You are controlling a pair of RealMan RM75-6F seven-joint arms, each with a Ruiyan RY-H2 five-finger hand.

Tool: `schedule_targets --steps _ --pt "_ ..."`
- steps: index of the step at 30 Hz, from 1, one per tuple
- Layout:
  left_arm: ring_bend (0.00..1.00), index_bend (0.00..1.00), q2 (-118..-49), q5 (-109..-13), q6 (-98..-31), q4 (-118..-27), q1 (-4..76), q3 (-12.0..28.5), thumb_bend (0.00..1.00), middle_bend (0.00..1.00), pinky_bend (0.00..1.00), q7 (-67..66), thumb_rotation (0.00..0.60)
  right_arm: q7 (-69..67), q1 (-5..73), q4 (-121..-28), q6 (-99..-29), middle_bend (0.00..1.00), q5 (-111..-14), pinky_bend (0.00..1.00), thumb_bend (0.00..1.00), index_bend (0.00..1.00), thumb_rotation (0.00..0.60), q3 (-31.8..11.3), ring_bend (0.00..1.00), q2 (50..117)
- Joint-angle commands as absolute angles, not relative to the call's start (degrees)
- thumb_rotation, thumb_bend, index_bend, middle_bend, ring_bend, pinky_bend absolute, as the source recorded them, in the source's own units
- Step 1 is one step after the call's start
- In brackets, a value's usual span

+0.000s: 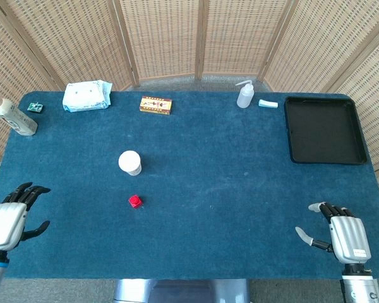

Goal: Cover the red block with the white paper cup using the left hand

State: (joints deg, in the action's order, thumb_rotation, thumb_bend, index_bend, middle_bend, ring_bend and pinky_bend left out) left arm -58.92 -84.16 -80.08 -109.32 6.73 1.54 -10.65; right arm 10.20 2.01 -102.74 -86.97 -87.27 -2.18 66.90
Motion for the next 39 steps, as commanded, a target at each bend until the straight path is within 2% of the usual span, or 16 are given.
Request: schedule_targets --steps 1,9,14,17,25,39 --pt "0.14 0.23 -57.79 -82.42 -76.55 -109.98 9.41 2.87 0.23 0.26 0.23 -12.51 0.532 9.85 1.71 -102.75 -87.31 0.41 -87.43 0.38 0.27 0.36 0.144 -2.02 0.42 66.75" --pt "0.14 0.23 -57.64 -72.61 -63.62 -108.86 19.61 7.42 0.23 0.26 0.23 -19.85 0.532 9.14 1.15 -102.42 -87.72 0.41 -87.92 0.38 0.27 0.36 0.147 -1.53 0.42 66.73" --pt "0.14 0.24 -62.27 -63.44 -58.58 -105.35 26.34 10.03 0.25 0.26 0.22 -28.04 0.578 8.92 0.82 -102.37 -87.80 0.41 -87.40 0.38 0.28 0.36 0.144 -1.56 0.42 66.41" --pt "0.13 0.24 -64.90 -58.41 -56.38 -103.87 30.04 11.25 0.25 0.25 0.22 -31.06 0.575 9.19 0.83 -102.37 -87.51 0.41 -86.90 0.38 0.27 0.36 0.142 -1.68 0.42 66.20" --pt "0.08 0.23 -70.76 -49.39 -53.00 -100.51 38.37 12.16 0.25 0.20 0.21 -37.23 0.569 8.74 0.67 -101.55 -87.45 0.41 -85.90 0.38 0.27 0.36 0.145 -2.10 0.42 66.45" --pt "0.03 0.24 -78.58 -40.69 -53.17 -94.45 47.10 12.08 0.21 0.14 0.21 -41.06 0.572 7.72 -0.32 -101.37 -88.47 0.41 -84.56 0.38 0.28 0.36 0.143 -2.71 0.42 65.04"
